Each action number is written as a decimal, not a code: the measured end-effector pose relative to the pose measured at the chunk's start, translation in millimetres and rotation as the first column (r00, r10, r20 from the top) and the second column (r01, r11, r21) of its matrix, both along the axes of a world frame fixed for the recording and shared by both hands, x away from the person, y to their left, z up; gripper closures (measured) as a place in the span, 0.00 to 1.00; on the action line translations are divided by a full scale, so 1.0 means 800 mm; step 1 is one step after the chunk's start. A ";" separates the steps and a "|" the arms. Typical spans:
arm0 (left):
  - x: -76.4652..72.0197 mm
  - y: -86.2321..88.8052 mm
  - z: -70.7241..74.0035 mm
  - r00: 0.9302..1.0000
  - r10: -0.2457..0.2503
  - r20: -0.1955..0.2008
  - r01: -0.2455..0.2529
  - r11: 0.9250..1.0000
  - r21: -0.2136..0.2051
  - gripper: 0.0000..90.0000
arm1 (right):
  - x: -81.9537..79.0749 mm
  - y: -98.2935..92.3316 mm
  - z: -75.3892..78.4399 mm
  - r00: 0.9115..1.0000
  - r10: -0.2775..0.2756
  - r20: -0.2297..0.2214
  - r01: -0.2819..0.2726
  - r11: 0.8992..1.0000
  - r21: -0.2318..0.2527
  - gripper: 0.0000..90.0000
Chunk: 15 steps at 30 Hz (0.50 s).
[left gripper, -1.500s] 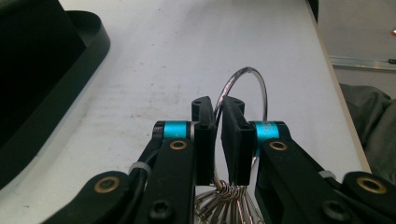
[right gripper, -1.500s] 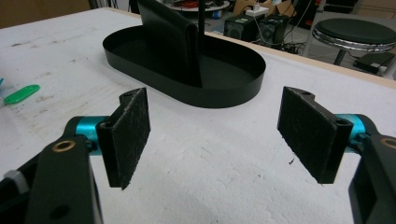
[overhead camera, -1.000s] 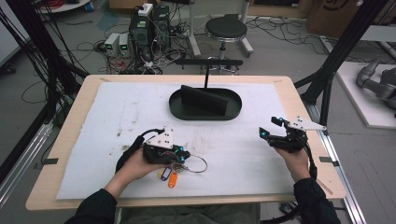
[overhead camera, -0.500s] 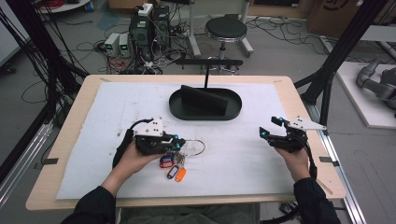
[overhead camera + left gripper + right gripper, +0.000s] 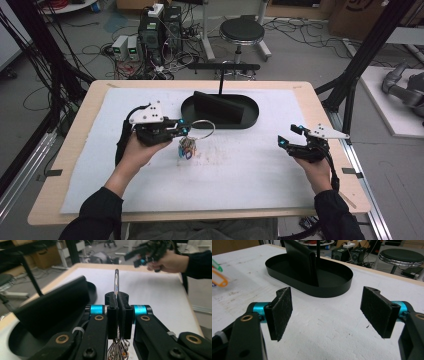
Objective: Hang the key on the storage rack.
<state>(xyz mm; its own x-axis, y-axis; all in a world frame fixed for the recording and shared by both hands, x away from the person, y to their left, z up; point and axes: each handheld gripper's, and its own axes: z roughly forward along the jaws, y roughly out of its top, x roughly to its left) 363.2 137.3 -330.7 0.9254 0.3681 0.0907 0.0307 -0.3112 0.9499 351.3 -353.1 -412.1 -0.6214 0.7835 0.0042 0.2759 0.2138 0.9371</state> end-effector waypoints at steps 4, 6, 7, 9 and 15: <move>0.012 0.001 0.015 0.999 0.033 0.015 -0.033 0.999 -0.023 0.96 | 0.000 0.001 -0.001 1.000 0.004 -0.007 -0.004 1.000 0.000 0.29; 0.019 0.001 0.022 0.998 0.052 0.018 -0.051 0.998 -0.038 0.96 | 0.001 0.002 -0.001 1.000 0.005 -0.006 -0.005 1.000 -0.003 0.29; 0.023 0.002 0.025 0.998 0.062 0.025 -0.061 0.997 -0.044 0.96 | 0.001 0.003 -0.001 1.000 0.007 -0.004 -0.007 1.000 -0.004 0.29; 0.031 0.002 0.030 0.997 0.077 0.026 -0.076 0.996 -0.049 0.96 | 0.000 0.003 -0.001 1.000 0.007 -0.004 -0.007 1.000 -0.003 0.29; 0.054 0.002 0.040 0.991 0.133 0.034 -0.131 0.990 -0.054 0.96 | 0.000 0.001 -0.001 1.000 0.003 -0.003 -0.003 1.000 0.002 0.29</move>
